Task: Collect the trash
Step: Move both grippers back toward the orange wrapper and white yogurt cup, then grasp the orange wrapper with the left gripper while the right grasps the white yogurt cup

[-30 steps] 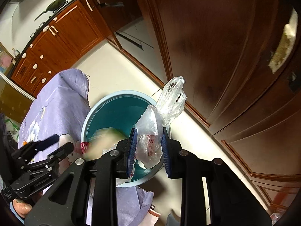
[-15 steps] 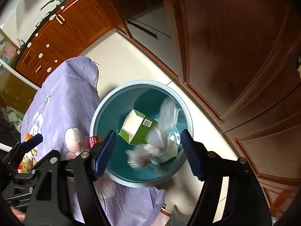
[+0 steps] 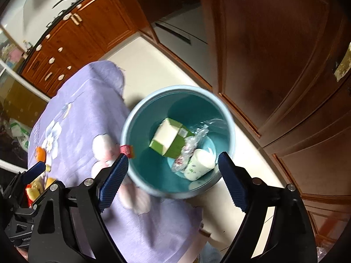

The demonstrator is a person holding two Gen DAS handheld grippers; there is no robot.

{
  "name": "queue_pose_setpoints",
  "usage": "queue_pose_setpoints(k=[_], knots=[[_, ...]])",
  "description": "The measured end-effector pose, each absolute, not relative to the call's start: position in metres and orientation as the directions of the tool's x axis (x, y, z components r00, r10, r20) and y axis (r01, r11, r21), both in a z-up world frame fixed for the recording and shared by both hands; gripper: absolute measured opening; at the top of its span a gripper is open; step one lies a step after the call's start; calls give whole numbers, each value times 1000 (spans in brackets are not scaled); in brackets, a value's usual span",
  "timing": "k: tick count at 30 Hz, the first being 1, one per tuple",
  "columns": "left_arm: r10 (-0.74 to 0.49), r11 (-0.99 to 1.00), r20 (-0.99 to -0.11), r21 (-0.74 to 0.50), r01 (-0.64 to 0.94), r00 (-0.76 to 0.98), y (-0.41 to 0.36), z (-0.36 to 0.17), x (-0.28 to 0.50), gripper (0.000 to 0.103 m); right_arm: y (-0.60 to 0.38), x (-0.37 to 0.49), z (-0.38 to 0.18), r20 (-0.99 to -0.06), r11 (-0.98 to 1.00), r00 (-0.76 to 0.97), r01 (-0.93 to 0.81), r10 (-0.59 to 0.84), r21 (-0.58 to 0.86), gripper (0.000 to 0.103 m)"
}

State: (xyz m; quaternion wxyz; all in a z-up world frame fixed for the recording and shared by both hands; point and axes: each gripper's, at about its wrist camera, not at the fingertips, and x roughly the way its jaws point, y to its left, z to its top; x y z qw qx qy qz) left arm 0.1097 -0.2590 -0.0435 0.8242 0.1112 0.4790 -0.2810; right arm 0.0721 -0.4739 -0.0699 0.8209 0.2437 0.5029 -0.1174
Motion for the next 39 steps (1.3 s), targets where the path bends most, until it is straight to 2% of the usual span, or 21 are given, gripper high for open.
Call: queue_pose_setpoints(k=[12, 23, 33, 39], knots=[[-298, 886, -835, -62, 460, 462, -123, -22, 69, 98, -375, 50, -38, -857, 910, 506, 304, 96, 281, 84], [-228, 943, -865, -82, 322, 447, 1, -46, 21, 99, -269, 39, -31, -872, 957, 461, 139, 165, 254, 84], [-243, 955, -909, -163, 247, 339, 45, -93, -31, 99, -215, 24, -32, -882, 968, 421, 34, 211, 248, 84], [-256, 948, -919, -179, 261, 299, 46, -112, -40, 99, -196, 17, -51, -896, 957, 352, 5, 270, 291, 84]])
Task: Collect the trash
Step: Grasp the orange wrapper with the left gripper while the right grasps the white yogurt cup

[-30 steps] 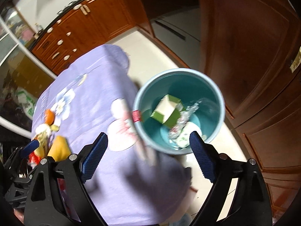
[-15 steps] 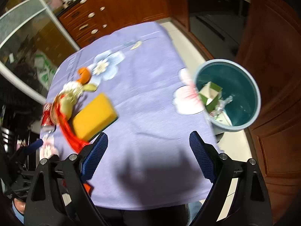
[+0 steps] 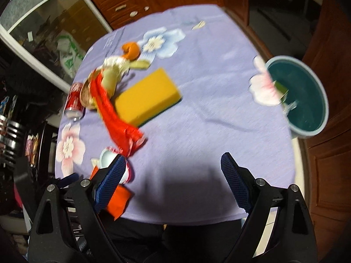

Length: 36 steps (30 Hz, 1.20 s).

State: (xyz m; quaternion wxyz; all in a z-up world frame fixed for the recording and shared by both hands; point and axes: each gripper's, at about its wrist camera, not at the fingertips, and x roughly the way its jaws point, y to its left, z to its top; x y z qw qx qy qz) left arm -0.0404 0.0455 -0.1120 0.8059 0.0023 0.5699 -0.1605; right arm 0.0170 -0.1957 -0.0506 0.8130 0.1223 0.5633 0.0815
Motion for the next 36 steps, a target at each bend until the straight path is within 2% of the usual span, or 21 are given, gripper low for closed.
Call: queue_pose_setpoints(k=[6, 9, 10, 11, 12, 14, 15, 16, 18, 22, 24, 27, 28, 29, 31, 32, 34, 36], knots=[[-275, 934, -917, -183, 308, 288, 34, -125, -45, 97, -184, 15, -57, -902, 955, 324, -13, 285, 297, 84], [-283, 927, -906, -174, 332, 316, 33, -121, -49, 74, -180, 16, -61, -902, 951, 312, -13, 296, 308, 84], [-298, 923, -900, -187, 337, 317, 34, -119, -49, 58, -178, 17, -63, -903, 949, 303, -14, 306, 316, 84], [-315, 918, -895, -202, 340, 318, 35, -118, -50, 48, -175, 18, -65, -903, 947, 297, -16, 312, 322, 84], [-329, 915, -889, -216, 341, 319, 36, -117, -50, 45, -171, 18, -68, -902, 944, 287, -21, 321, 330, 84], [-343, 912, -881, -229, 339, 327, 40, -115, -51, 32, -164, 20, -71, -902, 940, 273, -36, 335, 338, 83], [-343, 915, -878, -231, 332, 333, 43, -114, -51, 25, -160, 20, -72, -900, 937, 267, -46, 344, 345, 79], [-344, 917, -877, -236, 323, 336, 47, -112, -51, 25, -155, 22, -74, -899, 933, 253, -60, 359, 356, 76], [-342, 923, -874, -244, 297, 346, 59, -112, -49, 25, -147, 24, -79, -898, 927, 230, -74, 375, 368, 60], [-340, 929, -873, -255, 269, 348, 73, -113, -47, 25, -128, 32, -94, -901, 916, 168, -92, 400, 389, 51], [-342, 927, -871, -252, 276, 352, 74, -112, -48, 25, -120, 35, -100, -902, 914, 147, -102, 405, 394, 43], [-339, 928, -874, -250, 276, 348, 72, -113, -48, 27, -109, 39, -109, -903, 909, 122, -116, 412, 399, 35], [-337, 929, -875, -250, 273, 346, 75, -113, -47, 29, -105, 41, -112, -904, 909, 114, -119, 413, 400, 35], [-335, 930, -876, -248, 272, 346, 77, -113, -47, 34, -103, 41, -114, -905, 909, 110, -124, 411, 398, 29], [-330, 932, -878, -245, 268, 347, 77, -112, -45, 39, -98, 40, -118, -912, 914, 106, -145, 396, 379, 11], [-319, 935, -881, -235, 264, 348, 75, -113, -44, 48, -98, 39, -118, -917, 917, 106, -154, 385, 367, 6], [-313, 938, -885, -230, 260, 344, 75, -114, -42, 55, -99, 37, -116, -920, 921, 120, -162, 374, 353, 5], [-312, 935, -886, -223, 275, 344, 71, -114, -43, 56, -104, 36, -110, -919, 923, 139, -164, 370, 347, 5]])
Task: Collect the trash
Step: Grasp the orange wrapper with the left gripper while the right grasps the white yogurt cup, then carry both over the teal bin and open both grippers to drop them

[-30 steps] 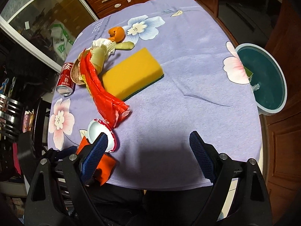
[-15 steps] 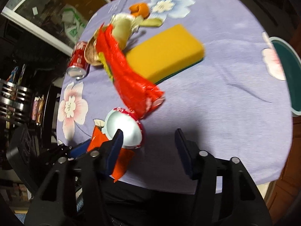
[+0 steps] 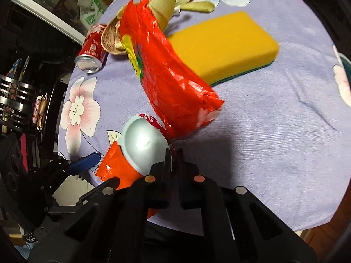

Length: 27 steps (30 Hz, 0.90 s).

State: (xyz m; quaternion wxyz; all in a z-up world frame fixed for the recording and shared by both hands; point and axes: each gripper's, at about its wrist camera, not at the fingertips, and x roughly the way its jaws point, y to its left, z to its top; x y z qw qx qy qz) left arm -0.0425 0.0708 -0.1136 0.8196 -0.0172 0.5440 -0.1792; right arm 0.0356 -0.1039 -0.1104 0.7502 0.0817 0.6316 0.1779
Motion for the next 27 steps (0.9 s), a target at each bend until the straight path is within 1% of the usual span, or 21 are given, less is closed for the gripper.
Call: queue_pose_setpoints(k=[1, 2, 3, 5, 8, 12, 16, 24, 27], knots=[[-320, 931, -885, -227, 285, 339, 68, -114, -43, 56, -108, 34, -107, -917, 924, 152, -161, 369, 346, 5], [-323, 929, -884, -228, 292, 338, 62, -115, -44, 49, -111, 33, -104, -914, 924, 160, -157, 372, 349, 5], [-330, 925, -882, -230, 302, 336, 57, -115, -45, 39, -114, 33, -102, -911, 923, 166, -152, 377, 354, 4], [-334, 919, -879, -222, 327, 340, 45, -113, -49, 25, -122, 31, -96, -904, 920, 182, -143, 386, 364, 4], [-330, 919, -875, -213, 331, 354, 38, -107, -49, 19, -133, 27, -87, -892, 915, 208, -134, 401, 380, 4], [-316, 934, -864, -210, 290, 392, 43, -94, -40, 15, -146, 22, -73, -873, 908, 250, -122, 419, 401, 4], [-316, 936, -844, -204, 287, 433, 50, -76, -34, 15, -167, 20, -57, -850, 903, 310, -93, 426, 419, 4], [-376, 909, -788, -213, 358, 487, 26, -29, -20, 15, -234, 22, -37, -819, 896, 421, 34, 389, 443, 4], [-403, 888, -773, -200, 415, 490, -2, -16, -12, 15, -264, 21, -30, -807, 890, 463, 81, 365, 449, 4]])
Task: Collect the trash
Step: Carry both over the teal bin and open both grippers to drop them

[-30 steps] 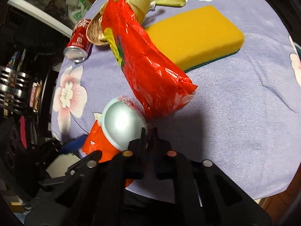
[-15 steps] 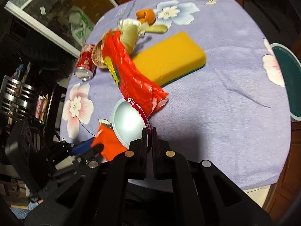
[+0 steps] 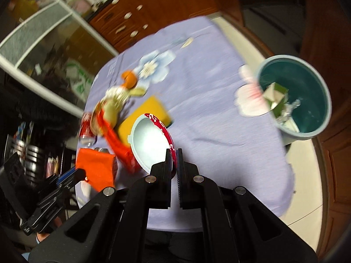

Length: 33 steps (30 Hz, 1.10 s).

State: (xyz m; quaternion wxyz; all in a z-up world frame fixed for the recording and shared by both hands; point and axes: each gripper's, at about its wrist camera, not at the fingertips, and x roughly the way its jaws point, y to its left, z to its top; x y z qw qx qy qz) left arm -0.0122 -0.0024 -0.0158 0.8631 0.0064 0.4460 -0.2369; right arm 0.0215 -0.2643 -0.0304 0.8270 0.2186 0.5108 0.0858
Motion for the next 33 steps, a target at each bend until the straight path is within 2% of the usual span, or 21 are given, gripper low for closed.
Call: queue_pose_setpoints(k=[8, 14, 21, 29, 30, 33], knots=[[-457, 825, -779, -191, 531, 430, -93, -6, 28, 15, -354, 16, -18, -780, 856, 560, 223, 280, 467, 4], [-466, 772, -807, -171, 612, 362, -178, -14, 56, 15, -433, 15, -34, -777, 801, 591, 348, 216, 487, 4], [-442, 732, -843, -142, 666, 306, -265, -35, 86, 15, -494, 20, -69, -806, 753, 564, 450, 178, 481, 4], [-397, 720, -883, -130, 682, 251, -324, -72, 113, 16, -528, 36, -96, -839, 740, 517, 495, 171, 456, 4], [-391, 720, -887, -127, 682, 247, -329, -76, 116, 16, -531, 38, -99, -841, 738, 513, 498, 172, 455, 4], [-373, 725, -899, -128, 676, 230, -337, -88, 121, 32, -536, 44, -105, -848, 736, 500, 506, 174, 449, 4]])
